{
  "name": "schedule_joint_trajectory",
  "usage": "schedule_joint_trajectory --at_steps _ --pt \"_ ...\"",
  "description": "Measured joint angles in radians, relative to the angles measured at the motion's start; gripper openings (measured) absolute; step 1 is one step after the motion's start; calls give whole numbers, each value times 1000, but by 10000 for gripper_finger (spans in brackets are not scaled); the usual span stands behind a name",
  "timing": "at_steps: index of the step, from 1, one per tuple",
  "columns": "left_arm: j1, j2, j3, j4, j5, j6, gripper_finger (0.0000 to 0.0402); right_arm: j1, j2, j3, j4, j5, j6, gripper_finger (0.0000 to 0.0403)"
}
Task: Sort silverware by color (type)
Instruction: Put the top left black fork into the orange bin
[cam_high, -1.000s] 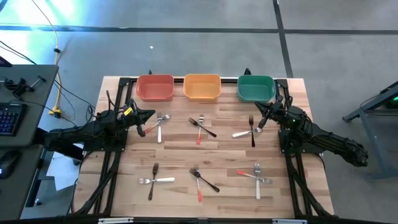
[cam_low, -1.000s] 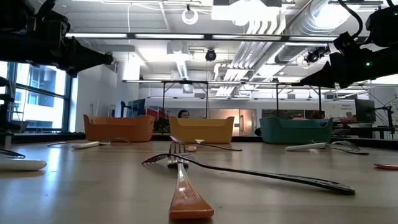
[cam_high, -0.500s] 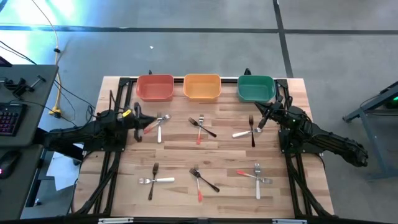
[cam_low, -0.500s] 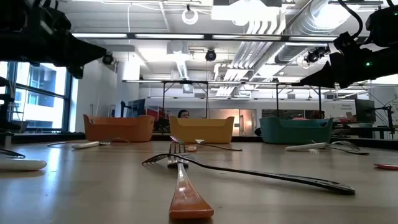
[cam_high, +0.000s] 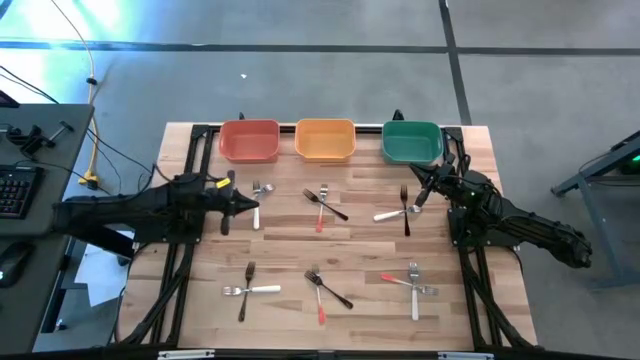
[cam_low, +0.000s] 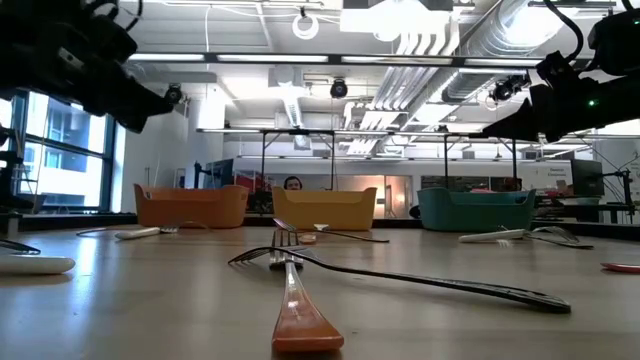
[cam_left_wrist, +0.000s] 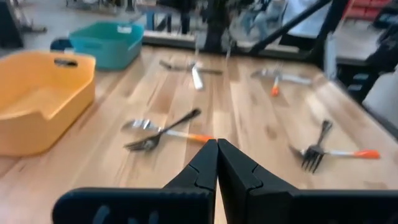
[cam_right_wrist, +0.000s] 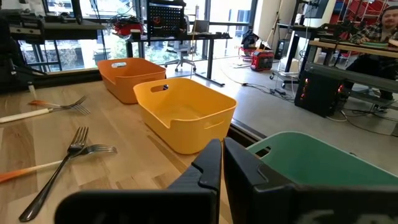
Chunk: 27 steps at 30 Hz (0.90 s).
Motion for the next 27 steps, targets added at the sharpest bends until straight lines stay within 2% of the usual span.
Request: schedule_joint_trajectory --at_steps 6,11,22,27 --pt "0 188 49 6 -94 28 0 0 0 0 0 0 0 2" --pt "-9 287 102 -45 -109 58 0 0 0 0 0 0 0 2" --pt "-101 308 102 -64 -193 99 0 0 0 0 0 4 0 2" --pt "-161 308 102 -86 -296 123 0 0 0 0 0 3 0 2"
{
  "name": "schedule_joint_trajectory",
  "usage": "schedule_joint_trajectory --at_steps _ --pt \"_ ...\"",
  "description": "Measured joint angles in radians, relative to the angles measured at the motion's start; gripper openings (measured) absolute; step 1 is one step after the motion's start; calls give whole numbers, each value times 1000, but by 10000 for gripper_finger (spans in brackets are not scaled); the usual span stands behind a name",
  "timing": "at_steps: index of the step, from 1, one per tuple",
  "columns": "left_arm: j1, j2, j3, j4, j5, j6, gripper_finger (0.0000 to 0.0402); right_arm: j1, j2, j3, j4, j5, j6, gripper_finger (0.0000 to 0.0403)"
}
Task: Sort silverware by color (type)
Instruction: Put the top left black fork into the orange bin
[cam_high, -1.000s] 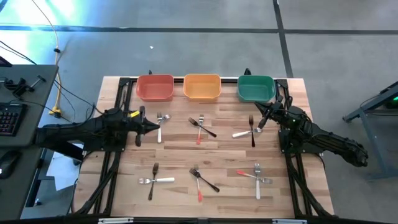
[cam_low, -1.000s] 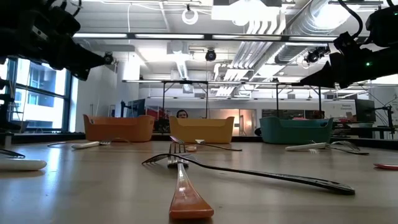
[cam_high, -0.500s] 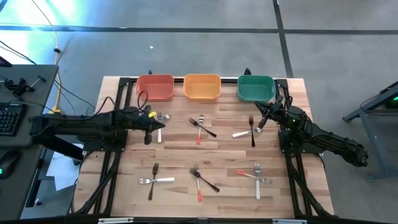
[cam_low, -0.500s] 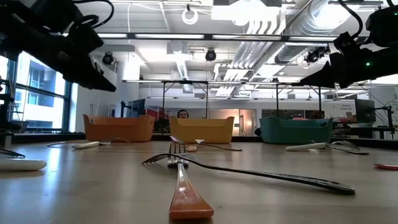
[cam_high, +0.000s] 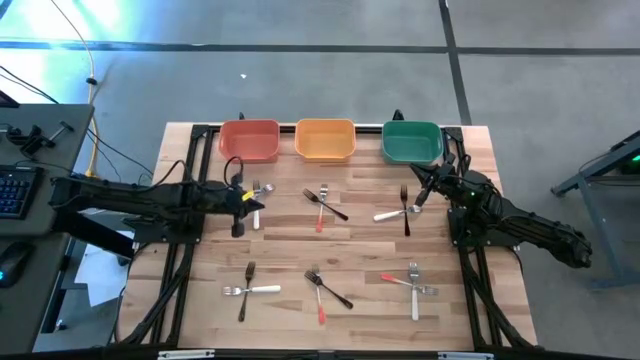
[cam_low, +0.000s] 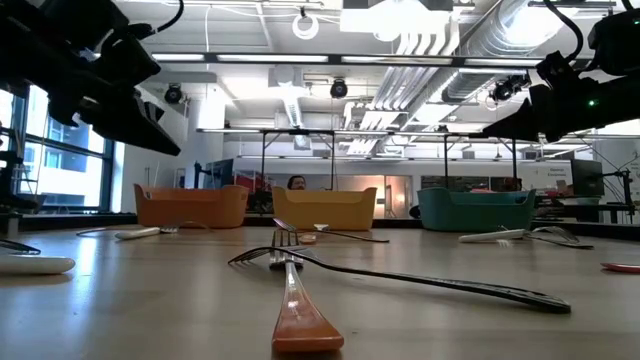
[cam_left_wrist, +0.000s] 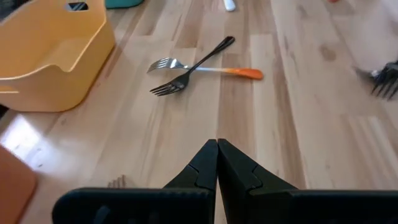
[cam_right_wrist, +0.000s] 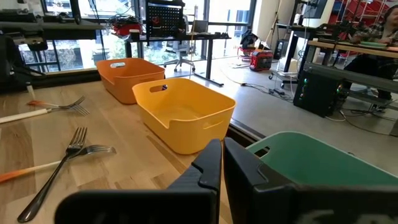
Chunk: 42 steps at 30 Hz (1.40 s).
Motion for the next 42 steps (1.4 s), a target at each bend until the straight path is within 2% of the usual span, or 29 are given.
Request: schedule_joint_trajectory --at_steps 3,6,11,16,21,27,35,42 --pt "-41 0 0 -21 -56 1 0 0 0 0 0 0 0 2" --pt "-74 0 0 -33 -68 1 0 0 0 0 0 0 0 2" --pt "-94 52 1 -32 -40 -25 0 0 0 0 0 -4 0 2" --pt "-94 190 41 -36 11 -77 0 0 0 0 0 -6 0 2" --pt "-94 368 135 -39 14 -93 0 0 0 0 0 -5 0 2" --pt "-82 571 297 -70 12 -35 2 0 0 0 0 -5 0 2" --pt "-18 805 512 -66 -20 132 37 0 0 0 0 -4 0 2" --pt "98 949 638 -63 -30 294 72 0 0 0 0 -3 0 2"
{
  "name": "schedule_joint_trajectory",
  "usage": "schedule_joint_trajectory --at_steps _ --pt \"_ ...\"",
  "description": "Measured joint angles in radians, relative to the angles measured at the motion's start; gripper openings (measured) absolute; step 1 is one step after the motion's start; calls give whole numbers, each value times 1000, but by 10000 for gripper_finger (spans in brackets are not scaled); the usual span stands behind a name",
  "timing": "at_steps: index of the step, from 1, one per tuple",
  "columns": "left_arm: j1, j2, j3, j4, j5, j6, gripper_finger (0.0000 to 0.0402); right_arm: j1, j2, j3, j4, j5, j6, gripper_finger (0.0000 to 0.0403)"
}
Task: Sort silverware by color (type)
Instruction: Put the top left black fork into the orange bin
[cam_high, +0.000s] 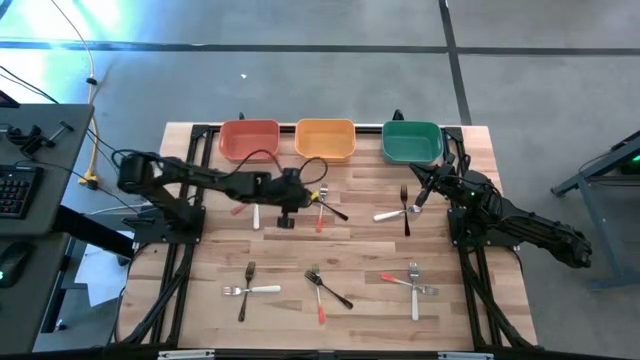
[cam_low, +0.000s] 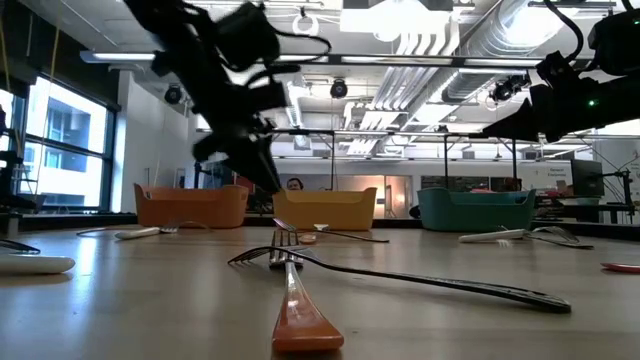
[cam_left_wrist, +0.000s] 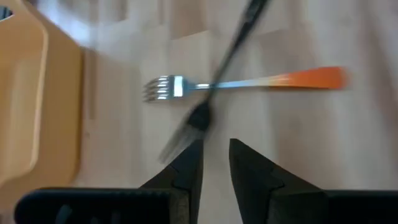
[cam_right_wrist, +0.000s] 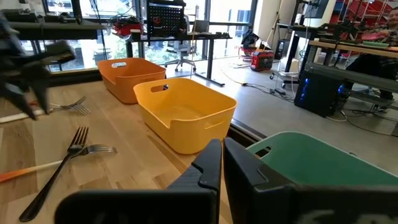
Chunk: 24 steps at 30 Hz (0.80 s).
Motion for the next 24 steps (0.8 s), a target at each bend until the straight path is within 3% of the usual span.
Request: schedule_joint_trajectory --at_steps 9,16,24 --pt "157 139 83 2 149 100 107 0 0 0 0 1 0 2" --pt "172 189 90 -7 152 200 137 0 0 0 0 1 0 2" --pt "169 190 90 -62 152 205 149 0 0 0 0 1 0 2"
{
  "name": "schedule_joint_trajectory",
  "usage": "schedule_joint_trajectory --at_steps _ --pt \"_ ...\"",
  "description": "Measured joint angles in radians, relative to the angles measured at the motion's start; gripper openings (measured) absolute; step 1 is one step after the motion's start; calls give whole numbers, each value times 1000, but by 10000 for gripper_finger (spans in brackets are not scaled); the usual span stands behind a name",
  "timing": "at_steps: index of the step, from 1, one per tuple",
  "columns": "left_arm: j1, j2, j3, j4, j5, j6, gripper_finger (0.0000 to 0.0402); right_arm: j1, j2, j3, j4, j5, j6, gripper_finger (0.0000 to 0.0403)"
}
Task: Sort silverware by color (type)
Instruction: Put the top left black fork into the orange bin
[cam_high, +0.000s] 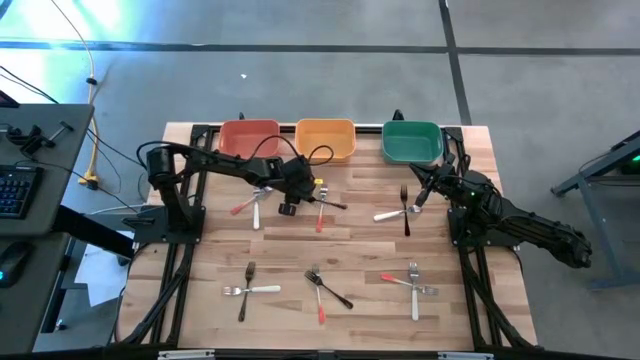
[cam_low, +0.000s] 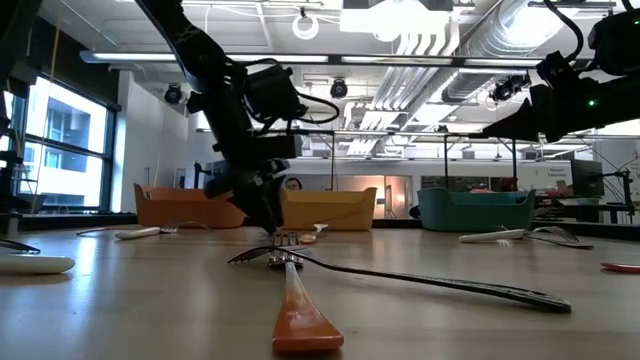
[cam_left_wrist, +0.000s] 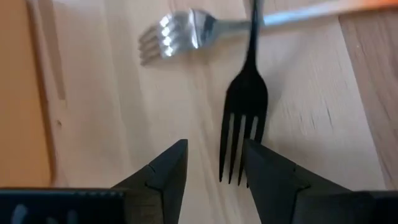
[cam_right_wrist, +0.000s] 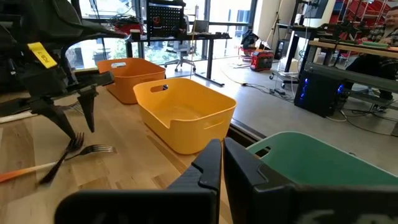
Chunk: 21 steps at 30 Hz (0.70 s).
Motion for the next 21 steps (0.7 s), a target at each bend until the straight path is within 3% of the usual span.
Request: schedule_joint_trajectory --at_steps 5,13,21 --pt "-9 -8 3 -104 -34 -9 141 0 0 0 0 0 0 2" --pt "-39 -35 1 -248 -182 -78 131 0 0 0 0 0 0 2" --pt "-31 -161 -3 -240 -140 -137 131 0 0 0 0 3 0 2"
